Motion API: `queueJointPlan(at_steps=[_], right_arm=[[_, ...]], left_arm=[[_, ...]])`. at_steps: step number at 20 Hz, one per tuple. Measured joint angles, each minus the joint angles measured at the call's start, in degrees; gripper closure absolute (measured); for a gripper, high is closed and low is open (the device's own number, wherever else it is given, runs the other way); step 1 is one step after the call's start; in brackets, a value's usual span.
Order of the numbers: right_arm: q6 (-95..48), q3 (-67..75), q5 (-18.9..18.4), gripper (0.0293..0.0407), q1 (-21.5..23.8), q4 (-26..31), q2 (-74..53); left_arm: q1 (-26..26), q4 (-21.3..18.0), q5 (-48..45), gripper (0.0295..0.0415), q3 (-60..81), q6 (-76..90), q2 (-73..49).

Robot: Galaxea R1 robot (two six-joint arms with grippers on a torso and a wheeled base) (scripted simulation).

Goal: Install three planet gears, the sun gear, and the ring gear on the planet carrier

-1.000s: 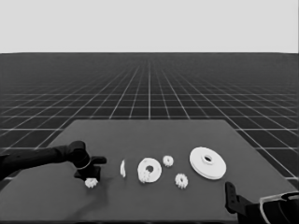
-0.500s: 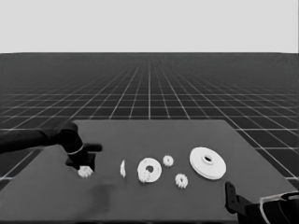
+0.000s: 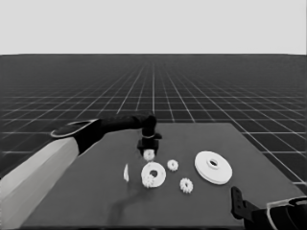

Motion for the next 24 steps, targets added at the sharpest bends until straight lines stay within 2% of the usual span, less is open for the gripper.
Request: queueJointPlan(at_steps=[1, 3, 10, 12, 13, 15, 20, 22, 24], right_arm=[[0.0, 0.0, 0.0, 0.0315, 0.0, 0.0, 0.0], [0.0, 0.0, 0.0, 0.0315, 0.0, 0.0, 0.0], [0.0, 0.0, 0.0, 0.0315, 0.0, 0.0, 0.0], [0.0, 0.0, 0.0, 0.0315, 0.0, 0.0, 0.0], [0.0, 0.0, 0.0, 0.0315, 0.0, 0.0, 0.0], [0.0, 0.0, 0.0, 0.0315, 0.0, 0.0, 0.0], [0.0, 0.0, 0.0, 0.0315, 0.0, 0.0, 0.0], [0.0, 0.0, 0.0, 0.0315, 0.0, 0.0, 0.0], [0.0, 0.0, 0.0, 0.0315, 0.0, 0.0, 0.0]], left_arm=[[3.09, 3.09, -1.47, 0.0398, -2.28, 1.29, 0.78], [6.66, 5.78, -3.21, 0.0398, -5.54, 3.04, 1.88], [8.15, 7.02, -4.28, 0.0398, -7.68, 4.16, 2.63], [8.16, 7.04, -4.31, 0.0339, -7.71, 4.18, 2.64], [8.16, 7.04, -4.31, 0.033, -7.72, 4.18, 2.64], [8.17, 7.05, -4.32, 0.0326, -7.73, 4.18, 2.65], [8.17, 7.05, -4.32, 0.0326, -7.73, 4.18, 2.65], [3.05, 2.75, -1.21, 0.0326, -1.94, 1.02, 0.68], [0.96, 0.96, -0.42, 0.0326, -0.94, 0.46, 0.4]])
